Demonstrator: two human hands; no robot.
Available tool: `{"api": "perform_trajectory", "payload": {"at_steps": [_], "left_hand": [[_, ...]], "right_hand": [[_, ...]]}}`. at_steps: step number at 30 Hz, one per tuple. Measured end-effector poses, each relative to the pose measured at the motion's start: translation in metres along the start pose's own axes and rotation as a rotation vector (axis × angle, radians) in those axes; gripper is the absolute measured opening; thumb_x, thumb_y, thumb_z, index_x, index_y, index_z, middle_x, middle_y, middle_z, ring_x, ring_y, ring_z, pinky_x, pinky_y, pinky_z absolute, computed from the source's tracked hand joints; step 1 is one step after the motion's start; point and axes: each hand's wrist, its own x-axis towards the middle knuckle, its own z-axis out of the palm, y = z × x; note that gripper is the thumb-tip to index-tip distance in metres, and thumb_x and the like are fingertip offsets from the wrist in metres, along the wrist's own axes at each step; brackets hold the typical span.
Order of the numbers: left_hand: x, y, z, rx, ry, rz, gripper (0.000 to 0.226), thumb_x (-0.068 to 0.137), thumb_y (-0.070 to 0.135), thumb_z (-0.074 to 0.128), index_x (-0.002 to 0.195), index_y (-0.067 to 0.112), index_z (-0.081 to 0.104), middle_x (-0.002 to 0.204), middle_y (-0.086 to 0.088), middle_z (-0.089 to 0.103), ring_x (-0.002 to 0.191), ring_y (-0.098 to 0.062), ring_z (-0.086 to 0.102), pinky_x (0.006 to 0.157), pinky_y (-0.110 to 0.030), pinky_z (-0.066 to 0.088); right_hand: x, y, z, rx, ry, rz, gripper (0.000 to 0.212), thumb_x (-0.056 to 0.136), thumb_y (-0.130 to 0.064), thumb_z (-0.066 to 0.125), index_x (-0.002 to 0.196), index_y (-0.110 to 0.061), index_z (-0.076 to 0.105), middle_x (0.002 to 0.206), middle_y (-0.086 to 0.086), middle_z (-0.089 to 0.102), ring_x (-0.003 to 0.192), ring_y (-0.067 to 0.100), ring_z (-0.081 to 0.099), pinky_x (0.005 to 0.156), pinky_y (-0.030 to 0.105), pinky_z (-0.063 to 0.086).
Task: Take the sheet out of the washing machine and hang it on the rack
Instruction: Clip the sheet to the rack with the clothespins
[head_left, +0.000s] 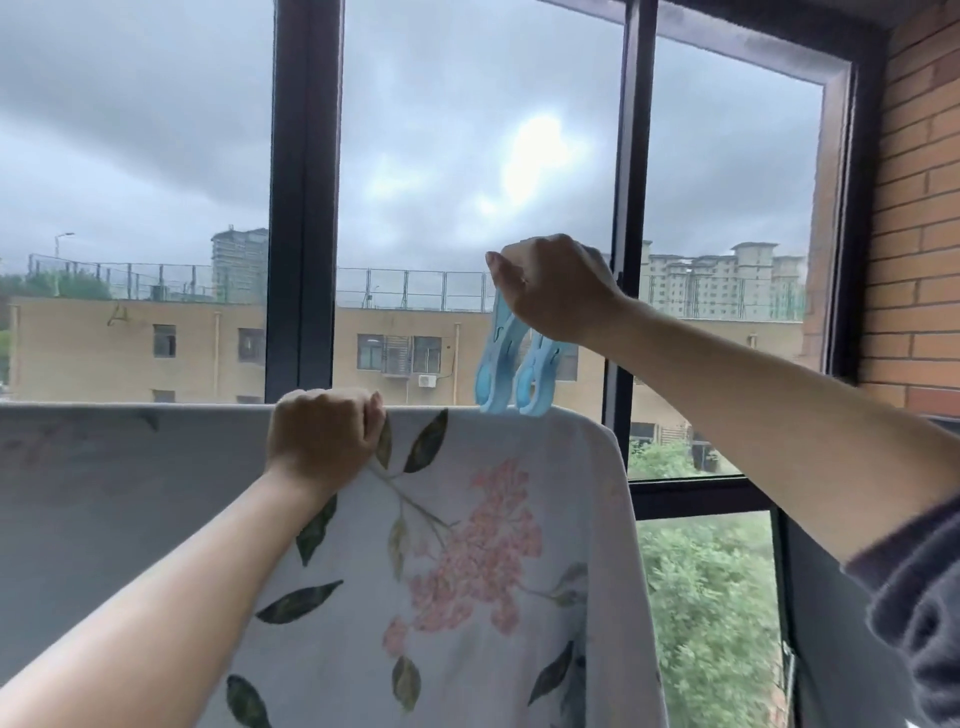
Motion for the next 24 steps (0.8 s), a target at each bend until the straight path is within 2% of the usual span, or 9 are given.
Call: {"api": "perform_trajectory", "payload": {"at_steps": [5, 8, 10, 13, 19, 24], "left_hand": [[-0.001, -0.003, -0.002, 0.020, 0.029, 0.012, 0.052, 0.088, 0.033, 0.030, 0.045, 0.013, 0.052, 0.038, -0.005, 0.049, 0.032, -0.021, 0.044, 0.049, -0.020, 0.029], [-0.002, -0.002, -0.001, 0.004, 0.034, 0.018, 0.054, 0.090, 0.034, 0.029, 0.045, 0.013, 0.052, 0.038, -0.003, 0.048, 0.032, -0.018, 0.040, 0.048, -0.020, 0.032], [-0.001, -0.002, -0.001, 0.002, 0.040, 0.018, 0.055, 0.090, 0.034, 0.029, 0.046, 0.013, 0.054, 0.038, -0.002, 0.047, 0.032, -0.017, 0.037, 0.049, -0.020, 0.033], [0.000, 0.001, 0.000, 0.020, 0.056, 0.018, 0.054, 0.090, 0.033, 0.032, 0.046, 0.013, 0.055, 0.038, -0.002, 0.048, 0.033, -0.016, 0.032, 0.049, -0.020, 0.029], [0.000, 0.003, 0.001, 0.038, 0.068, 0.008, 0.052, 0.088, 0.032, 0.032, 0.045, 0.013, 0.054, 0.037, -0.004, 0.048, 0.030, -0.020, 0.040, 0.049, -0.022, 0.030], [0.000, 0.001, 0.004, 0.018, 0.095, 0.004, 0.054, 0.089, 0.033, 0.030, 0.045, 0.013, 0.054, 0.037, -0.003, 0.047, 0.035, -0.015, 0.027, 0.050, -0.022, 0.031]], "right_hand": [[0.009, -0.009, 0.005, -0.028, -0.016, 0.010, 0.050, 0.099, -0.036, 0.032, 0.052, -0.018, 0.036, 0.052, -0.004, 0.042, 0.065, 0.024, 0.050, 0.069, 0.030, 0.037], [0.011, -0.010, 0.008, -0.042, 0.007, 0.003, 0.050, 0.098, -0.035, 0.033, 0.051, -0.020, 0.034, 0.051, -0.003, 0.041, 0.064, 0.026, 0.051, 0.075, 0.032, 0.043], [0.012, -0.012, 0.009, -0.067, 0.025, -0.011, 0.049, 0.098, -0.033, 0.034, 0.051, -0.020, 0.035, 0.053, -0.002, 0.041, 0.064, 0.026, 0.050, 0.076, 0.033, 0.042], [0.013, -0.014, 0.009, -0.100, 0.049, -0.030, 0.044, 0.098, -0.030, 0.035, 0.058, -0.014, 0.044, 0.058, 0.002, 0.048, 0.065, 0.025, 0.048, 0.076, 0.032, 0.038], [0.014, -0.014, 0.015, -0.124, 0.065, -0.041, 0.041, 0.097, -0.029, 0.035, 0.062, -0.014, 0.050, 0.060, 0.002, 0.050, 0.064, 0.025, 0.049, 0.078, 0.032, 0.041], [0.020, -0.016, 0.019, -0.134, 0.070, -0.057, 0.041, 0.096, -0.029, 0.035, 0.061, -0.013, 0.051, 0.060, 0.004, 0.052, 0.064, 0.026, 0.052, 0.075, 0.032, 0.043]]}}
